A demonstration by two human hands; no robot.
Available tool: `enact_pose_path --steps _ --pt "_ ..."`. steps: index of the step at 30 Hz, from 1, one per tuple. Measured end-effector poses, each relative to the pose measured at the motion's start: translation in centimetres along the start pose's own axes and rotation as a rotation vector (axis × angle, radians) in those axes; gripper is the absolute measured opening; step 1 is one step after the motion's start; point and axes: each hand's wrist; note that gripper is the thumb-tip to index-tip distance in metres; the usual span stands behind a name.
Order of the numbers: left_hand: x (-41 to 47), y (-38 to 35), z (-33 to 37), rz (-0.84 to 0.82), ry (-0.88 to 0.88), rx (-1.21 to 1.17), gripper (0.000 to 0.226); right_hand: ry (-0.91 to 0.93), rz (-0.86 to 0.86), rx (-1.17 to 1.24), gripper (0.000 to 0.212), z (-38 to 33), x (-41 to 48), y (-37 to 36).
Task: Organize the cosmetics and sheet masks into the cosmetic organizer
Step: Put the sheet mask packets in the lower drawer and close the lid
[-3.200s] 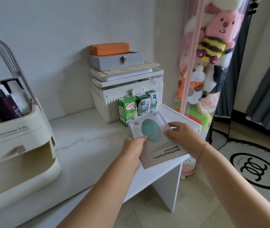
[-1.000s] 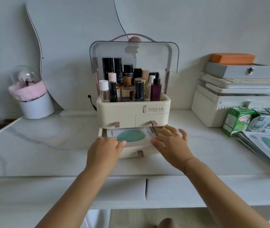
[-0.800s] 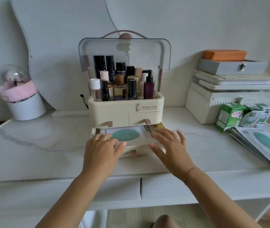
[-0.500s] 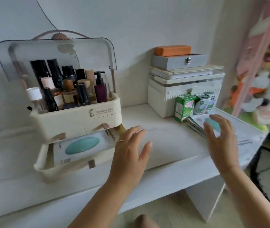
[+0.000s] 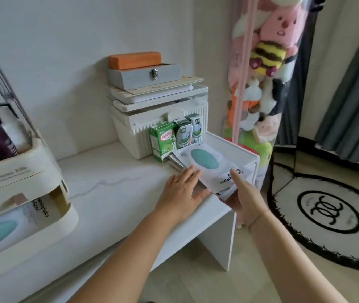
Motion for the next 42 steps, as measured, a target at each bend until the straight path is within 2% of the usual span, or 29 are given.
enact_pose_path --steps 3,7,11,16,18,21,25,30,33,38,40,42 --pt "0.1 -0.3 -0.5 0.029 -0.004 -0.089 0.062 0.047 -0.018 0.014 0.028 0.1 0.4 -0.6" --pt "-0.1 0.1 -0.3 0.109 0.02 -0.236 0.055 0.181 0.032 -0.136 0.026 0.1 0.1 -0.6" --pt "-0.2 0.6 -0.4 0.267 0.157 -0.453 0.054 0.367 0.047 -0.267 0.013 -0.4 -1.9 1.3" --pt "-0.6 3.4 -1.3 0.404 0.319 -0.939 0.079 0.505 -0.129 -0.3 0.014 -2.5 -3.9 2.1" --pt "-1.1 5.0 -2.2 0.477 0.364 -1.017 0.059 0.553 -0.243 -0.39 0.014 -3.4 -4.2 0.7" --pt "-2.3 6.8 -3.7 0.6 0.388 -1.047 0.035 0.571 -0.358 -0.419 0.019 -4.2 -3.5 -2.4" --pt "-4.2 7.2 -5.3 0.642 0.449 -1.02 0.015 0.514 -0.47 -0.436 0.021 -3.5 -1.6 -5.0" --pt "-5.4 5.9 -5.9 0.59 0.522 -0.967 0.021 0.466 -0.475 -0.419 0.026 -0.6 -1.0 -5.0" --pt "-5.8 6.0 -5.3 0.556 0.577 -0.894 0.015 0.465 -0.434 -0.391 0.022 0.0 -1.6 -4.9" --pt "-8.9 9.5 -4.1 0.756 0.499 -0.689 0.01 0.574 -0.44 -0.331 0.018 0.0 -5.1 -6.1" --pt "-11.0 11.7 -4.3 0.85 0.462 -0.637 0.02 0.625 -0.48 -0.296 0.023 0.2 -7.4 -7.7" --pt "-13.7 13.8 -5.3 0.946 0.49 -0.561 0.041 0.697 -0.517 -0.329 0.022 1.1 -9.7 -10.1"
Point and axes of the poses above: each hand's wrist, its own x-axis towards the middle knuckle, its own y-axis out of the back of the hand, z = x × y, and after that the axes turned 9 degrees about z, right-handed
